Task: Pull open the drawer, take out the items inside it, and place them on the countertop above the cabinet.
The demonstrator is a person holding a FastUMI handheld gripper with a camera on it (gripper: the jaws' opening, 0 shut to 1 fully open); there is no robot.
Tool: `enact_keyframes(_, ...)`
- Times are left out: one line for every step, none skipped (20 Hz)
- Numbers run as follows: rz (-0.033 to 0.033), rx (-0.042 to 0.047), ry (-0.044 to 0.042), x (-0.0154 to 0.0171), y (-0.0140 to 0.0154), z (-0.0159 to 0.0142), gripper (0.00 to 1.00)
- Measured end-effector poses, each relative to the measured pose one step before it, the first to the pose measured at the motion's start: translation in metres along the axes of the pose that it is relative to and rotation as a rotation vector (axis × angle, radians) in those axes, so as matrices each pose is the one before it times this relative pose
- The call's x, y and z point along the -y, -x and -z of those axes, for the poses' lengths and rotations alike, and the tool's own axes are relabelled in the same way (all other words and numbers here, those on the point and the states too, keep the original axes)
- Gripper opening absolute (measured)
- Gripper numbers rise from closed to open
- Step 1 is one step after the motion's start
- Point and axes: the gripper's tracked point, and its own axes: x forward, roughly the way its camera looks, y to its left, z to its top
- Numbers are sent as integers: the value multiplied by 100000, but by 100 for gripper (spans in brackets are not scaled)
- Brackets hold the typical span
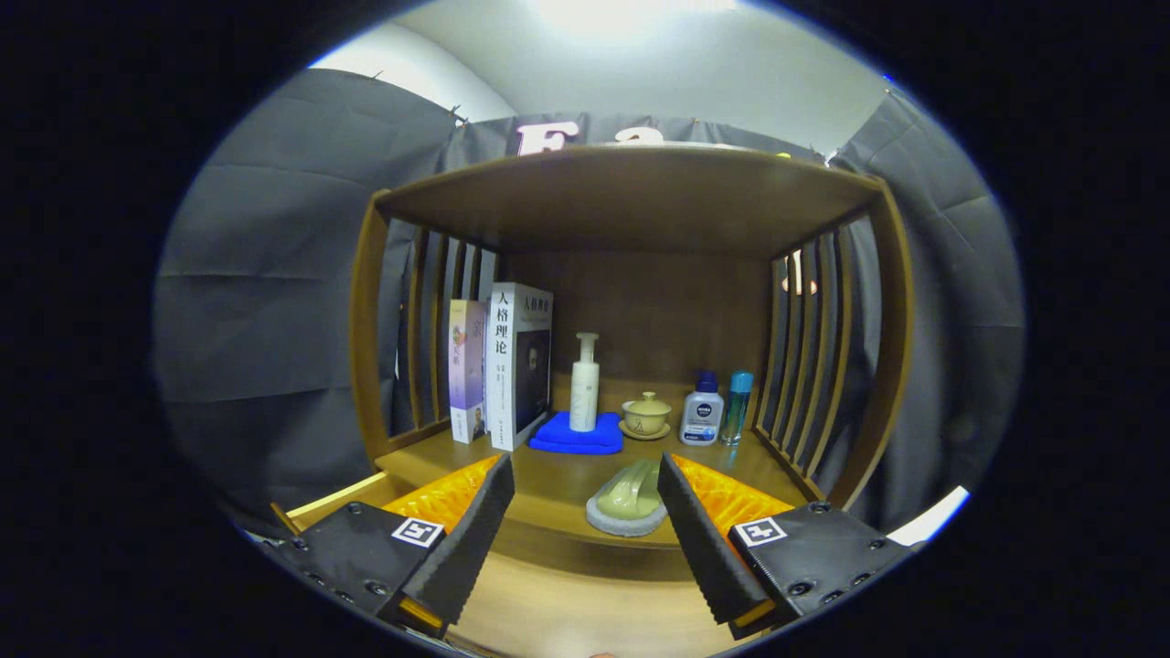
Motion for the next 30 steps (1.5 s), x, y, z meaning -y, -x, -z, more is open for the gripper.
enact_keyframes(687,885,-447,-2,1034,260,100)
enact_keyframes(1366,298,-1358,97,955,532,100)
enact_keyframes(813,32,-2253,-63,1000,593,100)
enact_keyframes(25,672,-2003,-294,907,507,100)
enact_keyframes(230,1023,-767,-174,792,431,100)
enact_keyframes(1373,980,126,214,761,666,100)
enact_keyframes(1027,1125,669,-26,787,671,100)
enact_keyframes(419,160,870,-284,667,799,100)
enact_keyframes(192,-459,1178,-306,575,970,100)
enact_keyframes(517,-690,1137,-154,621,893,100)
enact_keyframes(211,-589,997,-171,562,662,100)
enact_keyframes(716,-21,857,-80,436,458,100)
enact_keyframes(676,381,315,-85,471,394,100)
enact_keyframes(495,661,-174,-128,361,255,100)
enact_keyframes(443,705,-106,-184,413,301,100)
enact_keyframes(438,207,262,-129,412,452,100)
enact_keyframes(697,176,-96,-76,442,498,100)
enact_keyframes(326,162,-357,-240,403,544,100)
enact_keyframes(349,179,-363,-236,300,574,100)
enact_keyframes(227,-225,208,-131,332,701,100)
enact_keyframes(406,-1210,495,-23,159,902,100)
enact_keyframes(-189,-1496,436,-157,389,958,100)
enact_keyframes(-73,-1341,83,-163,-61,837,100)
enact_keyframes(-8,-1153,403,-144,46,785,100)
enact_keyframes(249,-720,444,24,0,607,100)
enact_keyframes(5,-652,427,-171,34,668,100)
enact_keyframes(-204,-738,253,-188,-95,563,100)
enact_keyframes(353,-222,151,-94,16,504,100)
enact_keyframes(-266,-537,658,-216,-82,436,99)
enact_keyframes(-387,-885,675,-283,-92,385,99)
